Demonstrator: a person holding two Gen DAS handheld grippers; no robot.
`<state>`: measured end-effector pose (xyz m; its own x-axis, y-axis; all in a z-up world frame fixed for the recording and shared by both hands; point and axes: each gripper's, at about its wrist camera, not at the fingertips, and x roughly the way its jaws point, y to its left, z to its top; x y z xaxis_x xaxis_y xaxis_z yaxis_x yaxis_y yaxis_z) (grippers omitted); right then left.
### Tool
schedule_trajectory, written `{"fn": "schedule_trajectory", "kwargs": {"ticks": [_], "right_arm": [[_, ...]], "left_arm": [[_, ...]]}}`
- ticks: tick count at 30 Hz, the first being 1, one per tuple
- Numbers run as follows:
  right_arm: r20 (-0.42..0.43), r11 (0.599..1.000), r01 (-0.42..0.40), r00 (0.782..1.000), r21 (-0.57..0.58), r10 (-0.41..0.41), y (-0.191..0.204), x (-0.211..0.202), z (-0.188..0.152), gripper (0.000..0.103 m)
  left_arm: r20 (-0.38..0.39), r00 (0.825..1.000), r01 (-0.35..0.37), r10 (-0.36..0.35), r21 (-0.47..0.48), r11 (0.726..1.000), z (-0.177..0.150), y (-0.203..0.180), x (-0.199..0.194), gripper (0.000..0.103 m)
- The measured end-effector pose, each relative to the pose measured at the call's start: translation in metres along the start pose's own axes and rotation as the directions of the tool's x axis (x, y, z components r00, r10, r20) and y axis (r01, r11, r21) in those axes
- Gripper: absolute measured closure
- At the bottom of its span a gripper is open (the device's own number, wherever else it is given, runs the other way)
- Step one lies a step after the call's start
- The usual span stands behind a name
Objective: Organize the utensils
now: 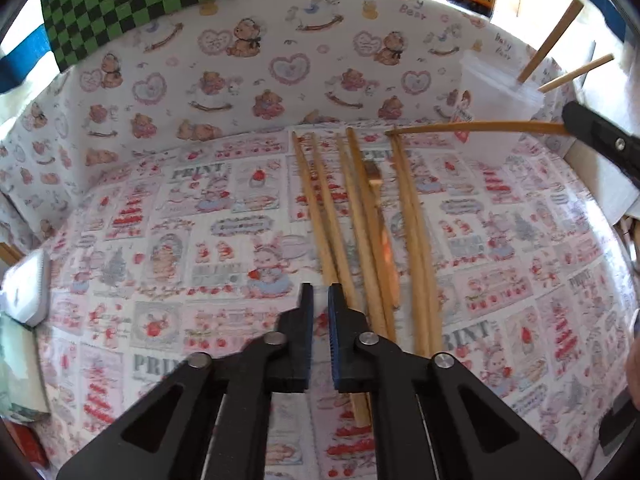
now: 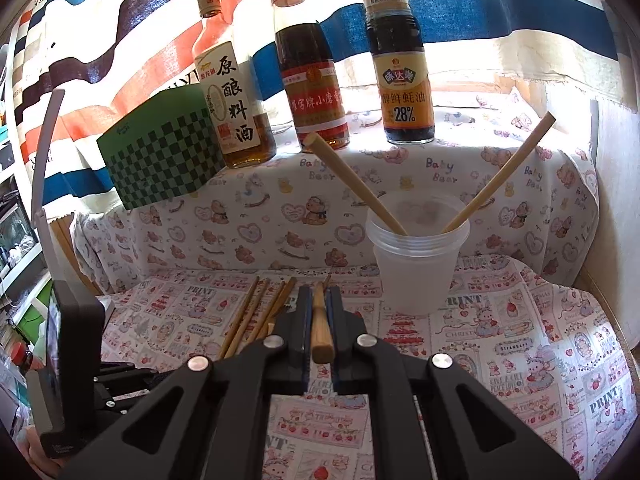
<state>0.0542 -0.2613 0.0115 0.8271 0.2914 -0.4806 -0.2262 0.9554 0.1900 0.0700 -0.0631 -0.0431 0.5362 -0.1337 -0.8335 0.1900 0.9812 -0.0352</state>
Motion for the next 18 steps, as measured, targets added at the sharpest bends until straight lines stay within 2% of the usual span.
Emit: {"fn": "schedule_trajectory", "kwargs": {"ticks": [1,7,9,11,13,16,18], "right_arm": [[0.0,1.0,0.0,1.0,0.001,0.0,0.0,0.0,0.0,0.097],[0.001,1.0,-0.001,1.0,0.007,0.001,0.0,0.0,0.0,0.097],[-0.001,1.0,0.003,1.0,0.013,-0.003,-0.001,0.002,0.0,0.097],[-0.014,1.0,0.008,1.0,0.012,-0.008,-0.002,0.004,0.0,0.097],[-0.013,1.0,0.012,1.0,0.016,-0.012,-0.002,0.006,0.0,0.097],[-0.003,0.999,0.031,1.0,0.018,-0.031,-0.001,0.005,-0.001,0.097],[0.004,0.999,0.044,0.999,0.021,-0.044,-0.002,0.004,-0.001,0.097]], "left_arm": [[-0.012,1.0,0.028,-0.028,-0.01,1.0,0.001,0.002,0.001,0.094],[-0.017,0.998,0.067,-0.067,-0.033,0.997,0.003,0.009,0.003,0.085],[-0.023,0.998,0.054,-0.055,-0.008,0.998,0.002,0.005,0.004,0.084],[-0.014,1.0,-0.01,0.01,0.031,0.999,0.0,-0.004,0.002,0.075],[-0.004,0.998,-0.059,0.06,0.061,0.996,-0.001,-0.011,-0.001,0.075],[-0.023,0.999,-0.04,0.041,0.035,0.999,-0.001,-0.005,0.003,0.071],[-0.027,0.998,-0.063,0.063,0.014,0.998,0.0,0.0,0.005,0.071]]}}
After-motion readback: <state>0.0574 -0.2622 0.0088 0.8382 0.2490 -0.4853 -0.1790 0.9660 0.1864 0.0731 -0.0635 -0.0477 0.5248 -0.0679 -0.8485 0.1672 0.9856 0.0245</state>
